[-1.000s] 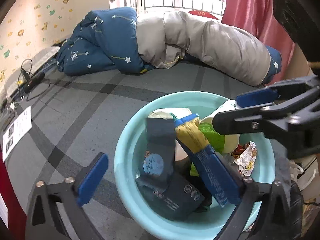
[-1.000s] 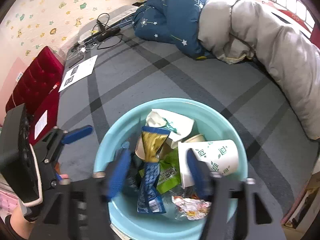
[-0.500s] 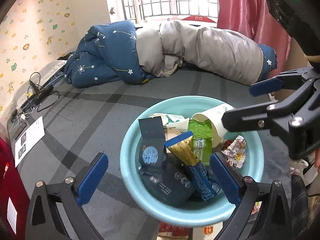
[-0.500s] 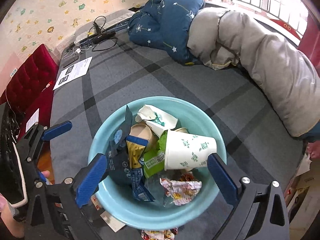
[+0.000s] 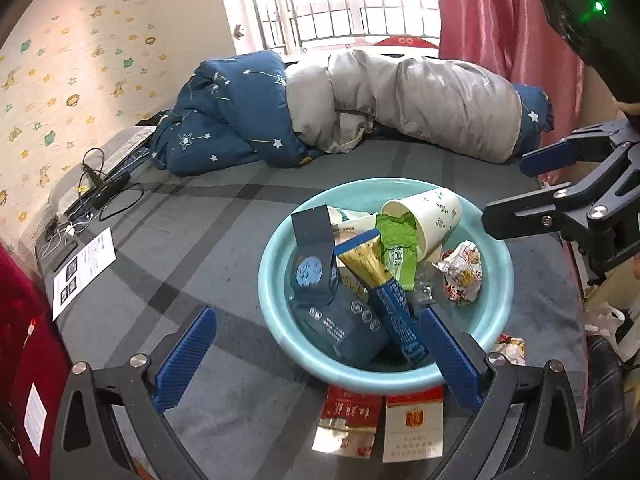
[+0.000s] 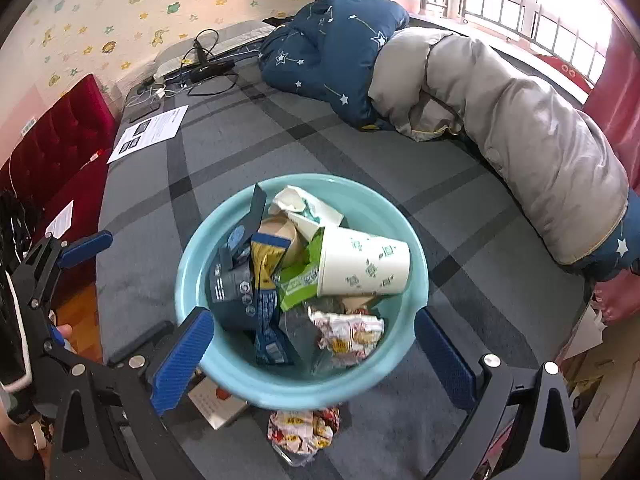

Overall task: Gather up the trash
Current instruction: 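Open left tool to drop the pouch while right tool drops the packet into the basin, then withdraw both tools from the basin toward the cigarette packs and wrapper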

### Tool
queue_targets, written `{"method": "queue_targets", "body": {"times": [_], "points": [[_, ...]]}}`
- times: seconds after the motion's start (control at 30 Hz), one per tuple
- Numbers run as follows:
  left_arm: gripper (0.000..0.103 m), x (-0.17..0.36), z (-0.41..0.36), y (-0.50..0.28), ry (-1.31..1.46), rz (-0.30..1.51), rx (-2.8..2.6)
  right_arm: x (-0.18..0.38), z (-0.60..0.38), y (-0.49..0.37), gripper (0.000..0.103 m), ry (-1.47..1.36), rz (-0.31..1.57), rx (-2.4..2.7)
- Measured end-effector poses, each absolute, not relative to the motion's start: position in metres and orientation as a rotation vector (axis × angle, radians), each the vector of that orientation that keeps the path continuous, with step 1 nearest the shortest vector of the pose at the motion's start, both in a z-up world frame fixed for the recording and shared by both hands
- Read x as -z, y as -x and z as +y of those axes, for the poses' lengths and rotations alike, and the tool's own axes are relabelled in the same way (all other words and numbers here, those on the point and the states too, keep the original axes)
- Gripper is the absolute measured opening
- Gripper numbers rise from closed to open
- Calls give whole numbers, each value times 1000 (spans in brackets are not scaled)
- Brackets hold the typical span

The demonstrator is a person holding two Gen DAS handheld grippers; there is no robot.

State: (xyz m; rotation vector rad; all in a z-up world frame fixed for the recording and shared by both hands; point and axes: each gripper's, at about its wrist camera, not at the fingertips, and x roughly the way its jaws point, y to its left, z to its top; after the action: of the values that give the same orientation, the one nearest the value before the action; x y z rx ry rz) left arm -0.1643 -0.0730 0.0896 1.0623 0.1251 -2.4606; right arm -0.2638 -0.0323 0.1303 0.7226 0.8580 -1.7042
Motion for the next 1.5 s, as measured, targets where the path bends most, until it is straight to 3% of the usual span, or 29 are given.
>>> {"method": "queue_targets", "body": {"times": [0.6,1.5], "points": [[103,-76,-41,112,-990,208,2427,-106,26,255,103,-708,853,1715],[103,-9,19,70,-962,230,2422,-36,68,255,103,-713,895,1688]]}}
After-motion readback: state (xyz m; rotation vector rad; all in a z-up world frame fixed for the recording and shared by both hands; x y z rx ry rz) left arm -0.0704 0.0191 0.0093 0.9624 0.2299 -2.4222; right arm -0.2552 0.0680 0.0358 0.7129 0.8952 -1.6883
